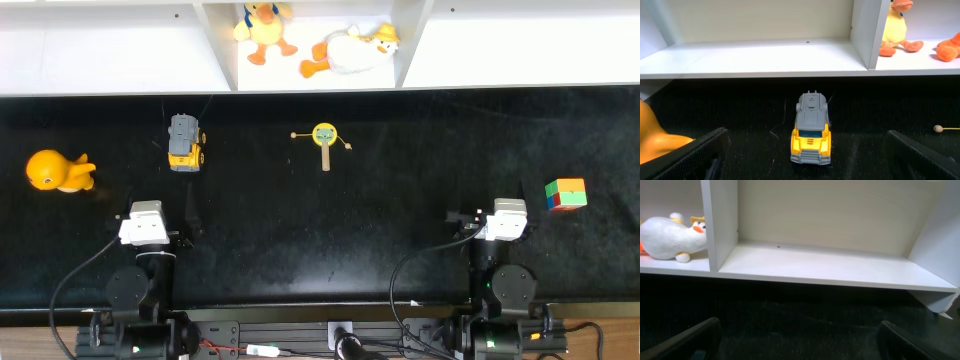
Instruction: Store Toys
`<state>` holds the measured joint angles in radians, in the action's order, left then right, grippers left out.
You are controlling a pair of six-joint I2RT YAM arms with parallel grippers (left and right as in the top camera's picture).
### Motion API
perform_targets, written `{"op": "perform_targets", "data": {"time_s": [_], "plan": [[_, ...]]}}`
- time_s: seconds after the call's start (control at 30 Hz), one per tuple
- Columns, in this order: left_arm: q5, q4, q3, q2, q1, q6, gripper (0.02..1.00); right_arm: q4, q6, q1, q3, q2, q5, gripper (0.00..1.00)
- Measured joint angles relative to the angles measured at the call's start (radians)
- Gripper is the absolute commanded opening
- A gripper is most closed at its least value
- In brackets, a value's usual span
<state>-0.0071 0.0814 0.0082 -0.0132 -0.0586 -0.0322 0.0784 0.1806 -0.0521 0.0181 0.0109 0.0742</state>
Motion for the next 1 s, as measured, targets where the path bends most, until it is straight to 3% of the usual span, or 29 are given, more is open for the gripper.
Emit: {"op": "perform_targets", "data": {"time_s": [0.33, 0.53, 0.73, 0.9, 1.0], "plan": [[0.005, 0.035, 0.018, -0.033, 0.000, 0.017, 0.998, 0.000, 0.000, 0.000, 0.000, 0.000, 0.000, 0.993], [0.032, 0.519, 0.332, -0.288, -0.011, 0.109, 0.996, 0.000, 0.000, 0.000, 0.000, 0.000, 0.000, 0.996], [0.030, 0.784, 0.711, -0.558, -0.114, 0.030, 0.996, 0.000, 0.000, 0.000, 0.000, 0.000, 0.000, 0.996], [0.050, 0.813, 0.827, -0.686, -0.242, -0.059, 0.993, 0.000, 0.000, 0.000, 0.000, 0.000, 0.000, 0.993], [0.116, 0.808, 0.837, -0.715, -0.381, -0.095, 0.996, 0.000, 0.000, 0.000, 0.000, 0.000, 0.000, 0.996]]}}
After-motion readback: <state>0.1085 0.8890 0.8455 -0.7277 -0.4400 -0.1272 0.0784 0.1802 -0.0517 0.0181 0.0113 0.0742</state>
